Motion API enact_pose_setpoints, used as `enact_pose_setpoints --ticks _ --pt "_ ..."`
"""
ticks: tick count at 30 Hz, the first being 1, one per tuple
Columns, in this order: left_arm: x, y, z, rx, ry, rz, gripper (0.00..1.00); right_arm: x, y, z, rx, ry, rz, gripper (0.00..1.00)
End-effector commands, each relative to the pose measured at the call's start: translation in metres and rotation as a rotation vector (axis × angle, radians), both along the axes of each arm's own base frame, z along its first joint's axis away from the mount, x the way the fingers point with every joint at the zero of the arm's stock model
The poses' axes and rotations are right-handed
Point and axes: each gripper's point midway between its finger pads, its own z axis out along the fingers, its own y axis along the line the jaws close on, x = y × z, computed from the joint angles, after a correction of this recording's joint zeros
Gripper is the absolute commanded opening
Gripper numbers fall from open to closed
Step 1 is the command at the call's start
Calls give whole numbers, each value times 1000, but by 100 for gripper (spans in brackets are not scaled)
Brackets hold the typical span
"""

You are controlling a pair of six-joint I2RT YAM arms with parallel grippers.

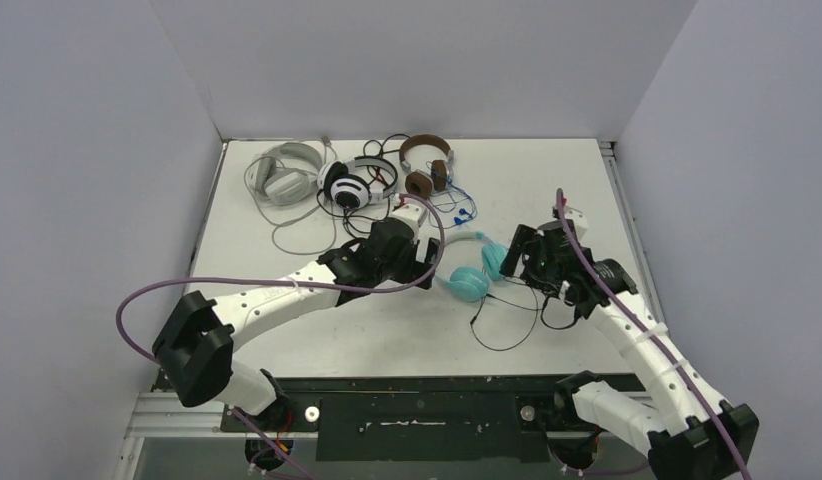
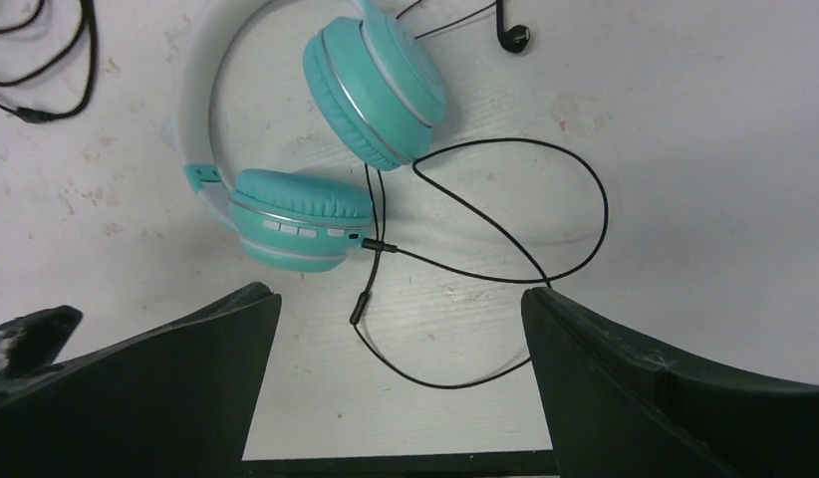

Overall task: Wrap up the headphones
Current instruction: Pick up the headphones from the center of the board.

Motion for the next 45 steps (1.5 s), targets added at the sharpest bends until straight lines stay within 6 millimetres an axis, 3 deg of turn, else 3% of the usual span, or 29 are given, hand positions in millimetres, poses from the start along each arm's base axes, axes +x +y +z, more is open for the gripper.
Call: enact_pose_setpoints --ticks 1,9,14,16,21,30,34,39,45 --pt "10 28 1 86 -8 160 97 23 17 -6 -2 -29 78 97" --pt "10 40 10 83 -66 115 97 71 33 -5 -127 -220 290 96" --pt "3 37 17 59 -72 54 97 93 29 -24 -215 -188 294 94" --pt "-1 34 25 18 -79 29 96 101 30 -34 -238 -143 301 86" --pt "-5 38 41 -23 -91 14 96 113 30 -56 -263 -108 322 83" --pt "-5 55 41 -5 -88 42 96 124 40 -89 -208 -29 393 80" --pt "-2 58 44 1 -92 50 96 122 43 -98 -196 6 419 70" --pt "0 60 48 16 -100 51 96 120 44 -80 -221 -50 445 49" --pt "7 66 65 43 -145 71 95 107 71 -22 -178 -273 556 45"
